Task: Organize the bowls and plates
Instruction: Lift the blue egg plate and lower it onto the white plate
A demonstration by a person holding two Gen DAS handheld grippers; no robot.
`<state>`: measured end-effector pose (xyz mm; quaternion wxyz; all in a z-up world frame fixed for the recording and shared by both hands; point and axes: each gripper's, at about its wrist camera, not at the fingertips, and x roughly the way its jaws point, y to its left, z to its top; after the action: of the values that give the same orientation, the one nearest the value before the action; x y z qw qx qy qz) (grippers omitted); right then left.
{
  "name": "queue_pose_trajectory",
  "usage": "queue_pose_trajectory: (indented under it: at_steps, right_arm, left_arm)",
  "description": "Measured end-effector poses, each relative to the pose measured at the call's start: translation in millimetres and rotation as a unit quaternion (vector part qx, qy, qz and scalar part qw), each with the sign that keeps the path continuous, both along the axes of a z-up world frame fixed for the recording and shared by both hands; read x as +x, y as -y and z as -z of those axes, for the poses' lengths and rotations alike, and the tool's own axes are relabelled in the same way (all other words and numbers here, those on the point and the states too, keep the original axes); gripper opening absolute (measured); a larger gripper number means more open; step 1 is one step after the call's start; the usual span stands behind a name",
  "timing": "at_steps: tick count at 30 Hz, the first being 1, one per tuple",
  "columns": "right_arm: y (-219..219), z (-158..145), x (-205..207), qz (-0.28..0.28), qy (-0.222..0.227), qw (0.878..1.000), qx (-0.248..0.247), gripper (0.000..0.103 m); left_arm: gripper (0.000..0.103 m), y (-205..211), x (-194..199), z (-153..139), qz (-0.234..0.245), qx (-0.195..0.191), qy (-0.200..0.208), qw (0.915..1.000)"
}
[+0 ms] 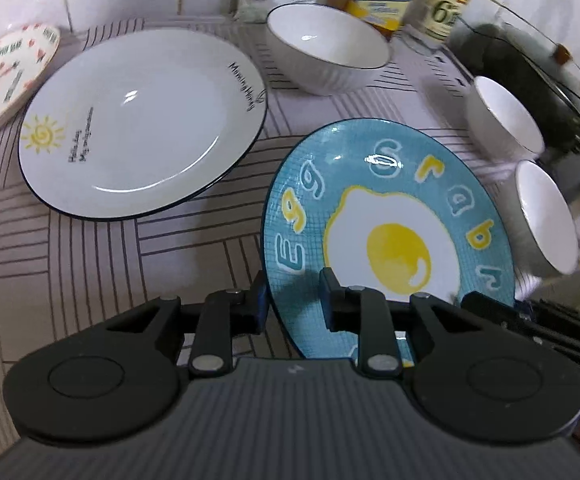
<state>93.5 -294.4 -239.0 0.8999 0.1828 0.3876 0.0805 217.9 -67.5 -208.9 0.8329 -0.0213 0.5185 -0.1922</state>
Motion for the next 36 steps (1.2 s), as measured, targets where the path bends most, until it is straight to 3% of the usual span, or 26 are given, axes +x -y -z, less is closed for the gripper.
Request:
queue_pose_trajectory:
  at_steps: [6,19,22,26,29,36]
  right_arm:
    - [-7.1,-18.4,-12.4,-0.026,0.016,0.999,-0.011,0.025]
    - [-30.0,-62.1,1.5,-0.048,0.032,0.998,-0.036,0.026]
    - [-42.4,-64.2,11.9,-0.056,0.046,0.996,-0.043,0.026]
    - [-52.9,-62.8,32.4,-0.068,0.06,0.996,-0.022,0.026]
    - [-67.9,-61.6,50.9,-0.092,0.065,0.993,-0.019,0.026]
    - [-82.1,-44.0,101.9,-0.158,0.048,0.985,0.042,0.027]
  left_arm:
    - [0.023,-16.6,-14.0,-18.4,-0.002,-0.015,-0.013,0.9998]
    - [0.023,-43.5,-31.0,-52.4,-0.088,-0.043,0.019,0.995]
    - [0.024,-51.4,-29.2,-51.3,-0.107,-0.035,0.044,0.9927]
    - [0.024,-72.5,-21.1,-51.5,-0.133,-0.046,0.052,0.9887]
    - [0.024,-85.6,-12.7,-56.8,-0.144,-0.032,0.069,0.9867]
    - [0.024,-107.3,19.6,-59.3,-0.154,0.003,0.096,0.9834]
